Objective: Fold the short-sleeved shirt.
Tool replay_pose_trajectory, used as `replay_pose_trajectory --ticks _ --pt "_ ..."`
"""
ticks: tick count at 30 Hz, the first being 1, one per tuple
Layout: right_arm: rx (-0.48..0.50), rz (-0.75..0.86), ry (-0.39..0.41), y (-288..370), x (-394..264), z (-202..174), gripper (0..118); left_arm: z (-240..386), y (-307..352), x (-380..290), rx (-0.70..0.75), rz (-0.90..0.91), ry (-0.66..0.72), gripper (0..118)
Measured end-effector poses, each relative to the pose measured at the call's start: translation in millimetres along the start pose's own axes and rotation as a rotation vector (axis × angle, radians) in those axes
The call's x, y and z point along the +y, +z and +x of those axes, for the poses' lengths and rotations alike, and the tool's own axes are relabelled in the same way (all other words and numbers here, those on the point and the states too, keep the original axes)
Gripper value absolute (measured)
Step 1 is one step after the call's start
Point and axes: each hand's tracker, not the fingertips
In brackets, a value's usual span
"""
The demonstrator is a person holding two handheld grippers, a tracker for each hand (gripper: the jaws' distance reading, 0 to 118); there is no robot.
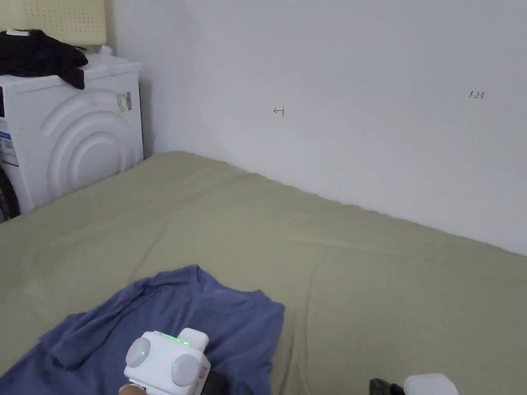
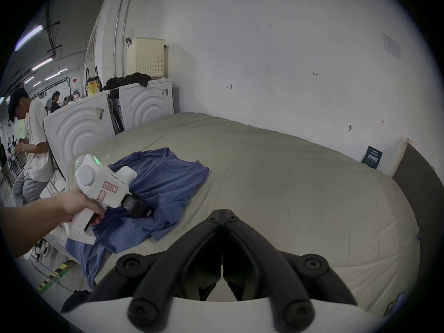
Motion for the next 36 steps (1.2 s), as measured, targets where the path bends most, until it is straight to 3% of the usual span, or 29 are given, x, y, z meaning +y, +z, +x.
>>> replay_pose_trajectory --ticks 2,4,5,6,12,19,30,36 --pt "-0.007 0.0 0.004 3 -3 3 0 -4 10 -3 -0.001 0.068 0.067 107" --pt "-0.01 -0.004 -0.003 3 -5 5 0 -4 26 -15 0.0 0.131 0.069 72" --pt "-0.013 -0.009 -0.014 4 -6 6 0 -6 31 -17 -0.001 0.153 0.072 46" --pt "-0.012 -0.013 -0.024 6 -8 7 0 -8 35 -18 -0.003 0.178 0.08 5" --pt "0.001 0.019 -0.038 36 -11 14 0 1 32 -5 -0.072 0.184 0.061 5" --pt "-0.091 0.066 -0.133 89 -25 58 1 94 88 23 -0.25 0.332 -0.06 5" --pt "-0.357 0.104 -0.23 197 -67 163 1 365 195 53 -0.646 0.506 -0.36 5" --pt "-0.461 0.096 -0.303 225 -100 224 1 507 148 25 -0.724 0.326 -0.472 5"
